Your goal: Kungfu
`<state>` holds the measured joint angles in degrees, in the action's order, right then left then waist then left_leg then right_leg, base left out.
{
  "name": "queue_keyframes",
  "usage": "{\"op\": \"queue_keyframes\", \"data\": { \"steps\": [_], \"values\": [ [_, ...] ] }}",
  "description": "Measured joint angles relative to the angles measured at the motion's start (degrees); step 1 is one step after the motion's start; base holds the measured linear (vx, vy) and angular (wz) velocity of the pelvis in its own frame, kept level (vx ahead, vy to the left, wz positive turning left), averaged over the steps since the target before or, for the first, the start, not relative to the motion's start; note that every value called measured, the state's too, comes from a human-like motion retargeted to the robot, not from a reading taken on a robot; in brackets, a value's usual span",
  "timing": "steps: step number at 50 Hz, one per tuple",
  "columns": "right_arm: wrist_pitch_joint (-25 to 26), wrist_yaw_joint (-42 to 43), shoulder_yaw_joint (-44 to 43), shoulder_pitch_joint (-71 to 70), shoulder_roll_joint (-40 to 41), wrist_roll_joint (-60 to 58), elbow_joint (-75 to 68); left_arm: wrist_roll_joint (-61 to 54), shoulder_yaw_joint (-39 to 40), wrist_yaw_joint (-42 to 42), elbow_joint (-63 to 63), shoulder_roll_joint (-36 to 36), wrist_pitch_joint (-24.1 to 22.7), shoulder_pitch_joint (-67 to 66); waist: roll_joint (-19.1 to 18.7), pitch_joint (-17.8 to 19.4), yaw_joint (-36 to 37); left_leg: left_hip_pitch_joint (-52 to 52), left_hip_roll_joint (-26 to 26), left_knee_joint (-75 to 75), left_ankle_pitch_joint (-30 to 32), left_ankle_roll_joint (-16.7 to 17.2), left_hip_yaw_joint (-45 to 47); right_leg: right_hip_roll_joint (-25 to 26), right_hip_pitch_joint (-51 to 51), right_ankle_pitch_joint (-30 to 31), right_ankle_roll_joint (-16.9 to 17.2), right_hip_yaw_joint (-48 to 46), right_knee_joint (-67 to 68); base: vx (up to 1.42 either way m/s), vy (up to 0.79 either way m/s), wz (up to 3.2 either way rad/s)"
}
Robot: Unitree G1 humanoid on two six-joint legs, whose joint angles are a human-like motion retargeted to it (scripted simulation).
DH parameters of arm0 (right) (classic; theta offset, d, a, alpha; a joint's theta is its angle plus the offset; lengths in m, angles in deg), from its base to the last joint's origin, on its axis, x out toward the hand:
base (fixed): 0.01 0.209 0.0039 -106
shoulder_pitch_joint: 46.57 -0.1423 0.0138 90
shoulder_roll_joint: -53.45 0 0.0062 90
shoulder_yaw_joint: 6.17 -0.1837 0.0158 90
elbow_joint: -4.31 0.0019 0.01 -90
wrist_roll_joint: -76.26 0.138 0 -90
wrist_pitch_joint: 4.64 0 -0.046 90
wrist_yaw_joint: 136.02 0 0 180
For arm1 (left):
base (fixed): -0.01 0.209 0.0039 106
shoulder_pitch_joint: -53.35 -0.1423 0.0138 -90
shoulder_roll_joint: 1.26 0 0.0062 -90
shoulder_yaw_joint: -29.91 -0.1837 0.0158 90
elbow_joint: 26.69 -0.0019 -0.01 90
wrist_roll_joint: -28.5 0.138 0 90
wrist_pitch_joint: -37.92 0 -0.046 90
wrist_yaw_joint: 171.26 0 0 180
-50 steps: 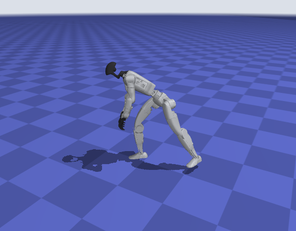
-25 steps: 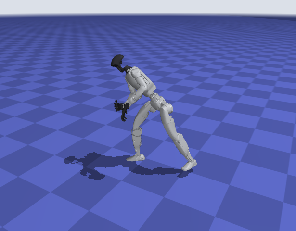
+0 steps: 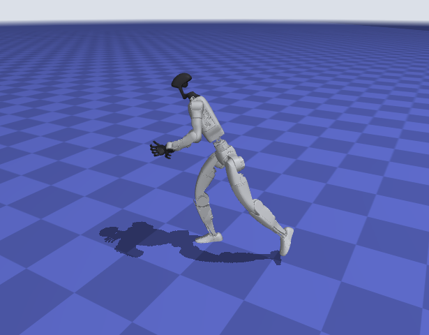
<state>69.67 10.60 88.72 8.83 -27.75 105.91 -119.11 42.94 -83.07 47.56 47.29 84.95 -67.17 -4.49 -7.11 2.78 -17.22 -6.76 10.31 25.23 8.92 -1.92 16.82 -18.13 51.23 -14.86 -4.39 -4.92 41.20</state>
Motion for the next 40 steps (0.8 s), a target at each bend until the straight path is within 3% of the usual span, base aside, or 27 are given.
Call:
{"op": "queue_keyframes", "data": {
  "steps": [2,5,7,10,13,17,23,27,29,33,35,37,40],
  "values": [
    [0.29,0.88,-1.79,1.69,-1.37,0.76,2.4,-10.04,1.13,2.37,0.55,-0.62,2.25,0.92,2.88,-0.29,1.59,-3.26,-3.18,9.08,5.72,-6.84,-6.35,4.66,-3.63,-0.13,-1.0,4.12,-2.28,0.12,-0.43,-2.33],
    [0.35,2.25,-5.5,6.11,-2.96,2.91,7.98,-26.07,3.63,4.94,0.83,-1.15,4.59,3.09,6.06,-0.85,4.37,-9.32,-15.02,22.03,-1.31,-0.26,-21.08,11.42,-9.16,0.12,-2.2,10.29,-5.52,0.3,-0.28,-2.36],
    [-0.33,4.0,-8.41,9.58,-3.16,5.21,12.17,-35.08,5.54,3.86,-0.1,-1.84,5.84,4.86,7.18,-1.5,3.61,-12.93,-16.04,26.85,-7.75,2.75,-20.93,13.61,-13.04,-0.04,-2.49,12.15,-7.41,0.34,-0.27,-1.36],
    [-1.28,7.58,-12.49,14.91,-3.47,9.66,19.45,-46.49,8.67,0.38,-3.45,-3.38,5.09,7.52,7.96,-2.08,1.63,-18.37,-12.24,30.17,-19.19,0.89,-17.27,16.53,-19.63,0.31,-3.18,12.87,-11.47,0.37,-0.22,-1.16],
    [-2.42,11.25,-16.66,19.74,-3.97,13.58,26.9,-55.18,12.23,-3.74,-8.74,-5.58,3.58,9.81,8.73,-2.63,1.33,-22.36,-11.08,27.47,-23.32,1.51,-16.69,20.08,-25.99,1.42,-3.91,14.13,-15.94,0.42,-0.18,-1.74],
    [-4.84,17.55,-20.11,24.03,-5.08,16.74,35.16,-68.22,16.51,-5.49,-13.36,-8.43,4.63,11.25,9.81,-3.2,2.59,-24.63,-9.67,16.28,-22.81,6.54,-18.02,25.18,-33.9,2.45,-5.35,18.12,-19.86,0.47,-0.19,-2.37],
    [-10.88,25.3,-21.61,26.46,-5.66,19.47,44.92,-80.99,20.02,-4.67,-12.13,-11.7,7.96,9.66,9.39,-3.53,1.39,-25.03,-6.12,-4.61,-17.87,9.87,-27.4,31.5,-43.69,2.09,-5.92,26.3,-21.4,0.51,-0.18,-2.29],
    [-15.35,28.89,-21.06,26.95,-5.1,19.8,50.33,-85.48,20.08,-4.13,-10.56,-13.7,9.24,8.99,8.52,-2.33,2.05,-21.35,-1.36,-16.98,-19.22,11.98,-31.76,35.24,-49.26,1.01,-5.92,35.25,-20.24,0.46,-0.04,-2.61],
    [-17.02,29.99,-20.23,27.24,-4.26,19.73,52.44,-87.91,19.48,-3.37,-9.74,-14.76,10.52,8.31,8.04,-2.1,2.2,-19.44,0.76,-18.73,-20.34,12.37,-31.25,36.18,-51.35,-0.09,-5.89,40.02,-19.09,0.38,0.09,-2.46],
    [-19.19,30.13,-18.41,28.99,-2.71,21.37,56.44,-91.42,17.2,-1.33,-8.21,-17.33,13.29,6.57,5.79,-2.07,-0.44,-18.6,1.23,-12.79,-23.95,9.14,-27.49,35.96,-53.7,-2.08,-6.32,44.9,-17.66,0.55,0.21,-1.73],
    [-19.92,29.59,-17.64,30.39,-2.17,22.73,58.22,-92.71,15.32,-0.31,-7.5,-18.57,14.08,5.28,4.09,-1.62,-0.97,-16.56,2.86,-12.31,-20.23,8.78,-21.99,35.59,-54.67,-3.12,-6.21,46.04,-16.75,0.49,0.28,-1.69],
    [-21.04,28.62,-17.04,32.31,-1.01,23.46,59.66,-93.4,12.96,0.66,-6.61,-19.82,14.91,3.13,2.45,-1.36,-3.13,-17.88,2.99,-7.7,-19.06,10.71,-21.57,33.67,-54.8,-2.8,-4.3,43.09,-17.4,0.63,0.24,-1.27],
    [-24.16,28.68,-13.84,34.71,2.06,22.61,61.48,-92.71,10.81,2.36,-4.74,-20.75,16.06,0.14,2.54,0.07,-2.52,-18.5,3.72,-1.67,-19.26,10.22,-14.08,28.01,-53.29,-1.65,0.86,38.76,-16.9,0.34,0.28,-1.79]
  ]
}}
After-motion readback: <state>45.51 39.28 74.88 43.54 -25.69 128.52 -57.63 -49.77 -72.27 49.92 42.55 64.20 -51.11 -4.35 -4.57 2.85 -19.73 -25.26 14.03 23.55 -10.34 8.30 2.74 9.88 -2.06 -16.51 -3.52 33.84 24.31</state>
